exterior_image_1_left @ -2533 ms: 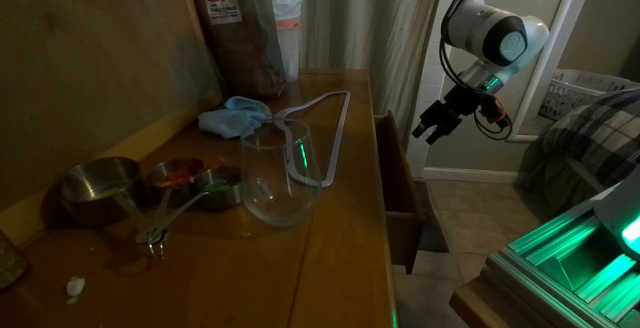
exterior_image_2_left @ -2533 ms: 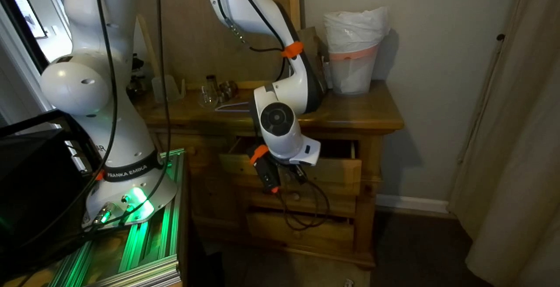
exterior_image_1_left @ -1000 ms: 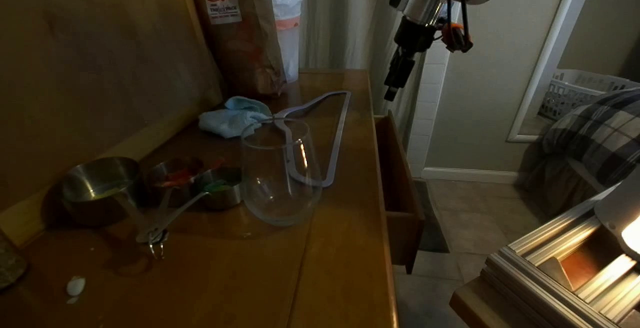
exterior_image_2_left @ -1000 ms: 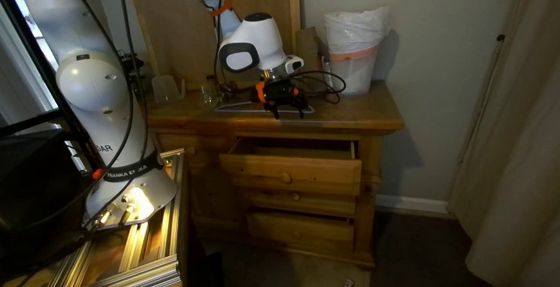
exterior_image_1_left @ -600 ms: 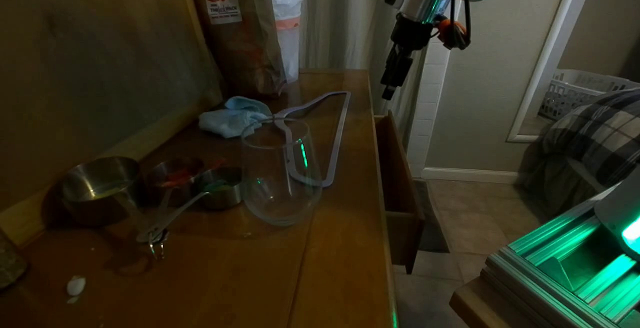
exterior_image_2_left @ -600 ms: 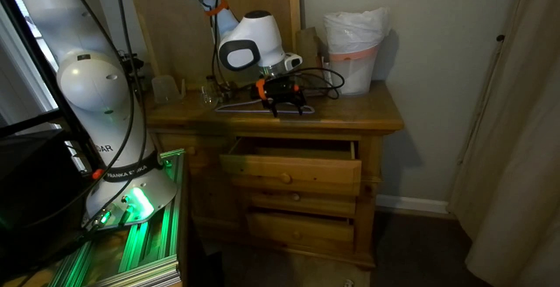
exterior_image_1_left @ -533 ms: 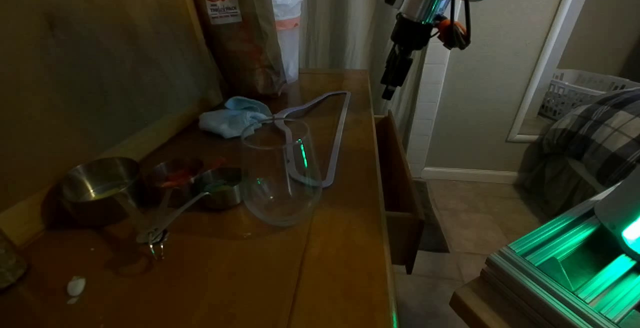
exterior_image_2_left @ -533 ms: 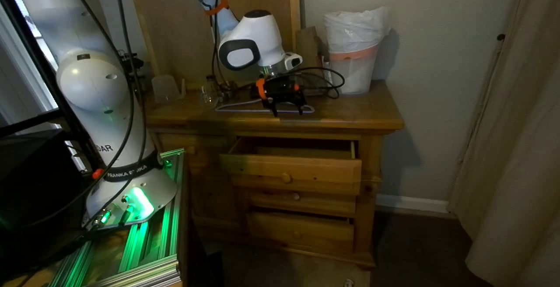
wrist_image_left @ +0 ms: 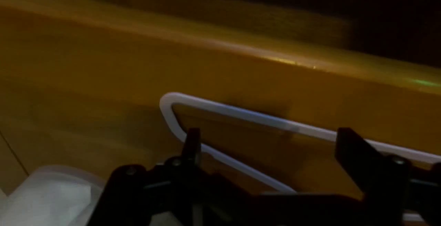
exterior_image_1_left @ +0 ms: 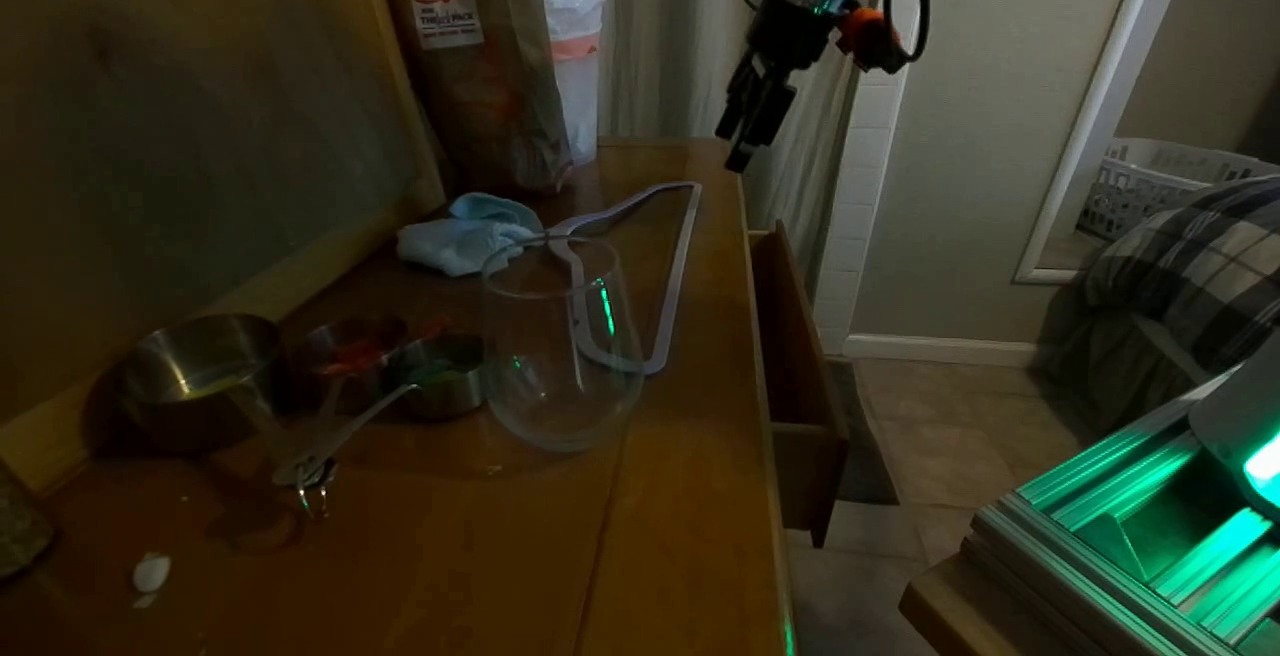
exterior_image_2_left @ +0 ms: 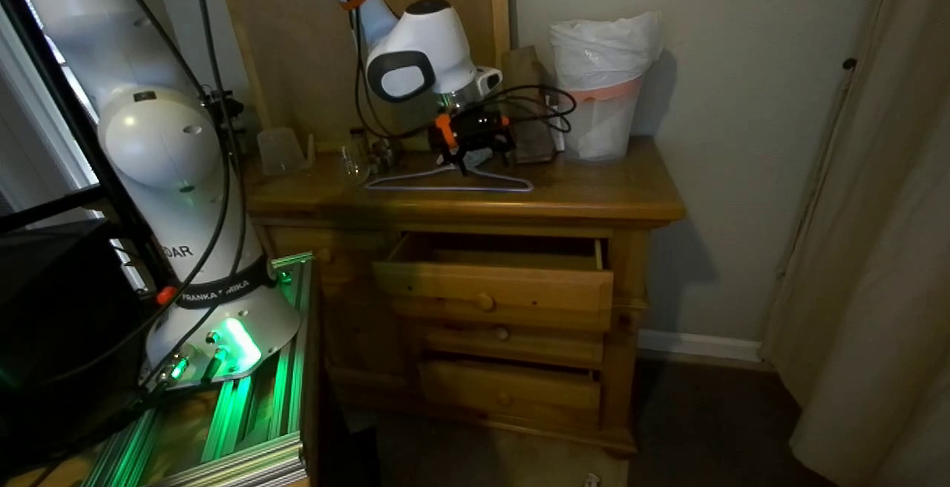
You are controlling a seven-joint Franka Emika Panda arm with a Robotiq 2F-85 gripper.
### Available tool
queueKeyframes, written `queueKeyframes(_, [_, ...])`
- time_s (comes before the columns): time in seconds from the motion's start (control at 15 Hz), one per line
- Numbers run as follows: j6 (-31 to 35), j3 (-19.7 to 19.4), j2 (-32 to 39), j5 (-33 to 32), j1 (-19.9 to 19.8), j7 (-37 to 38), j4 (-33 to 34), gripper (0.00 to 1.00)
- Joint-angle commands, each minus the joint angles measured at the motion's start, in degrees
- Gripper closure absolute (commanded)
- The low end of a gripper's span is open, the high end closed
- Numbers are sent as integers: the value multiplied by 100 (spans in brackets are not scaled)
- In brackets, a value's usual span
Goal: Open the topmost drawer on the right then place the hanger inside the drawer.
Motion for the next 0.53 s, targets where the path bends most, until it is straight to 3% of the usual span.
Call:
queueKeyframes(0.0, [-385,135,-95,1068,191,-1306,363,0])
queueKeyframes(0.27, [-897,150,260,2402,268,-2936,1025,0])
queueKeyframes(0.47, [-1365,104,660,3036,143,-3916,1321,0])
